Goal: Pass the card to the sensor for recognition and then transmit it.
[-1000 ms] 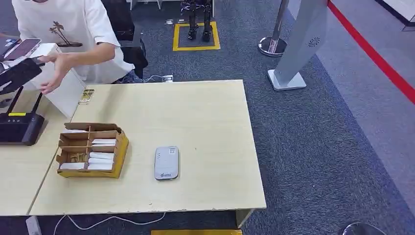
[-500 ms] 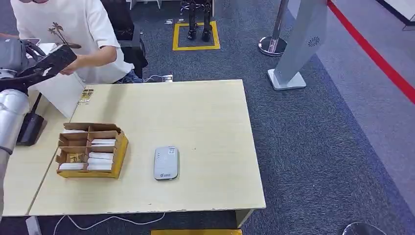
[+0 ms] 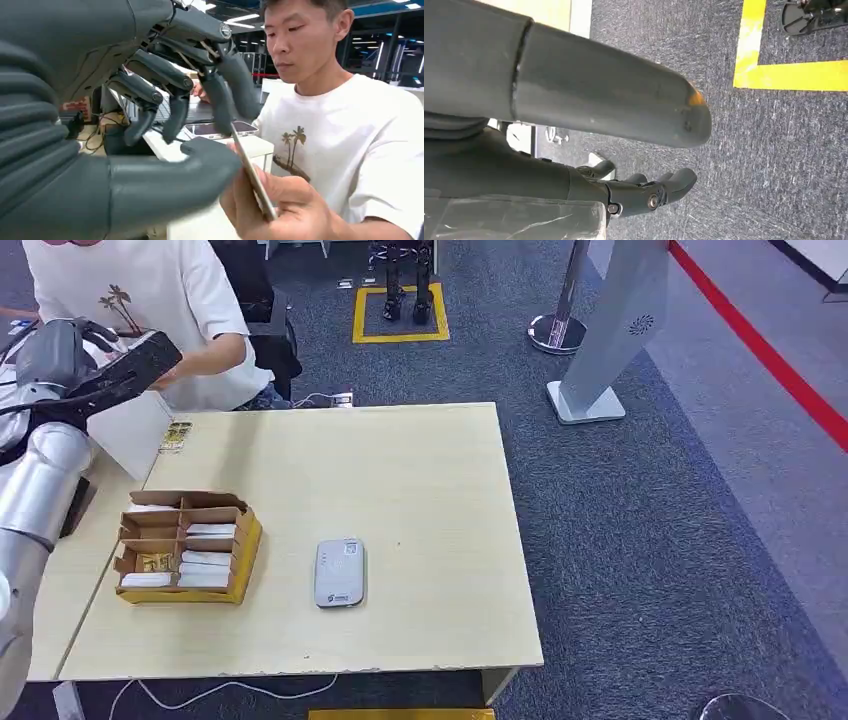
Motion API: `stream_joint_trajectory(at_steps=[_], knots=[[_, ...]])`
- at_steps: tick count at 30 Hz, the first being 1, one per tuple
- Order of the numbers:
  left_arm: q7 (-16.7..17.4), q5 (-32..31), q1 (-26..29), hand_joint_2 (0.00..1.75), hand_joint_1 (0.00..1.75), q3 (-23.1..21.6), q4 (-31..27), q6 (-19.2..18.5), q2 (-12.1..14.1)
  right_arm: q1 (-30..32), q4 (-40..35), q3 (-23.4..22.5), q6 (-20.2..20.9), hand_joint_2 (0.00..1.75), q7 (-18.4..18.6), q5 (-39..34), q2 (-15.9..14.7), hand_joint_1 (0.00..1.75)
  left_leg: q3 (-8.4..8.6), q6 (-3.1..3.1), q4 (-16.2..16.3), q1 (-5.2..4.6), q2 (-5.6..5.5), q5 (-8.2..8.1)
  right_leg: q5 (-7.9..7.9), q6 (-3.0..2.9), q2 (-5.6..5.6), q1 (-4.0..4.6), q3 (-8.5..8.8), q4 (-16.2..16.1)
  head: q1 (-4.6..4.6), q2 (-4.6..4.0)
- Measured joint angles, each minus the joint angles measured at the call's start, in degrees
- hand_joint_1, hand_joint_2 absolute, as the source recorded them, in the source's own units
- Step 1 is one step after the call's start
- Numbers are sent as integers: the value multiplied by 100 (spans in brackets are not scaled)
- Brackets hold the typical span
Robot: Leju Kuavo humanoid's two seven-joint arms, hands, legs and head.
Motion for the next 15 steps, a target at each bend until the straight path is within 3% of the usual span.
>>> stream_joint_trajectory(at_steps=[15], knots=[[-260, 400, 17, 0, 0, 9, -107, 50, 11, 17, 2, 22, -9, 0, 9, -37, 0, 0, -3, 0, 0, 0, -2, 0, 0, 0, -1, 0, 1, 1, 0, 0]])
